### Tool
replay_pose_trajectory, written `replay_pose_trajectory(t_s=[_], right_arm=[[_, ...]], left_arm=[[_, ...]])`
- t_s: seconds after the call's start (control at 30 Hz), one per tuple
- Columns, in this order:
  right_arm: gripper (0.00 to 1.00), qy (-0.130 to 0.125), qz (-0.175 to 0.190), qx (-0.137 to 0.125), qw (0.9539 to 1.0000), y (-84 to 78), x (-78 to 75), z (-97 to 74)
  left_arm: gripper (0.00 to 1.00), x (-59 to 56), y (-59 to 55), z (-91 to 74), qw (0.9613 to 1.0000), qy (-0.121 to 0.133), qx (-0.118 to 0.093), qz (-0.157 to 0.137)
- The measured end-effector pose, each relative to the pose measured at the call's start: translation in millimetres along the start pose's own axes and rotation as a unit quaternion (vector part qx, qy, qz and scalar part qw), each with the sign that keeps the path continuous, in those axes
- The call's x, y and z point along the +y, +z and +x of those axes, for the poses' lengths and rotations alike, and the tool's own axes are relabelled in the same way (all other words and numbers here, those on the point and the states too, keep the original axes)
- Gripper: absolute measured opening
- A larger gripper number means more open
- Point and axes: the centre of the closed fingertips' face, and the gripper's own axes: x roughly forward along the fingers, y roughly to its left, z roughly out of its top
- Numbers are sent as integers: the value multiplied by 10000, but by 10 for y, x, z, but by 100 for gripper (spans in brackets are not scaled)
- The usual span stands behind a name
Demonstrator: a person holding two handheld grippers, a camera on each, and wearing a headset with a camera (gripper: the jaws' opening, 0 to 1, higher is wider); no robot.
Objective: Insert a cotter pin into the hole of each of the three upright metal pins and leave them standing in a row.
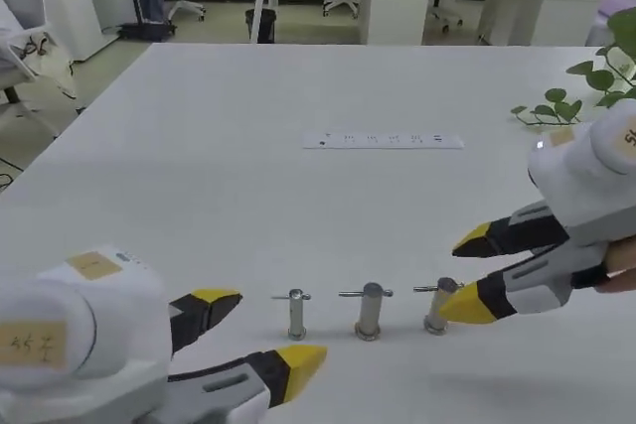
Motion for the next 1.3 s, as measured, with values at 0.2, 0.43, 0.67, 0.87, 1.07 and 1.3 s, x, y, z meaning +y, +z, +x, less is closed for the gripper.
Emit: replay_pose_trajectory(t_s=[0.2, 0.43, 0.67, 0.87, 1.07, 1.3], right_arm=[[65, -231, 520, -269, 9980, -30, 78, -170], [72, -450, 1045, -618, 9916, -118, 232, -321], [77, -735, 1168, -692, 9880, -324, 323, -403], [84, -806, 1358, -908, 9833, -388, 418, -456], [90, -961, 1521, -1118, 9773, -458, 469, -471], [99, -1061, 1581, -1312, 9729, -458, 520, -468]], left_arm=[[66, 71, 1, -134, 10000, 76, 25, -48], [68, 244, -39, -342, 9994, 353, 16, -62], [77, 351, -25, -493, 9983, 583, 0, 20], [88, 392, -46, -557, 9977, 677, -27, -92], [91, 384, -64, -609, 9970, 777, -39, 20], [95, 404, -58, -628, 9969, 787, -91, 1]])
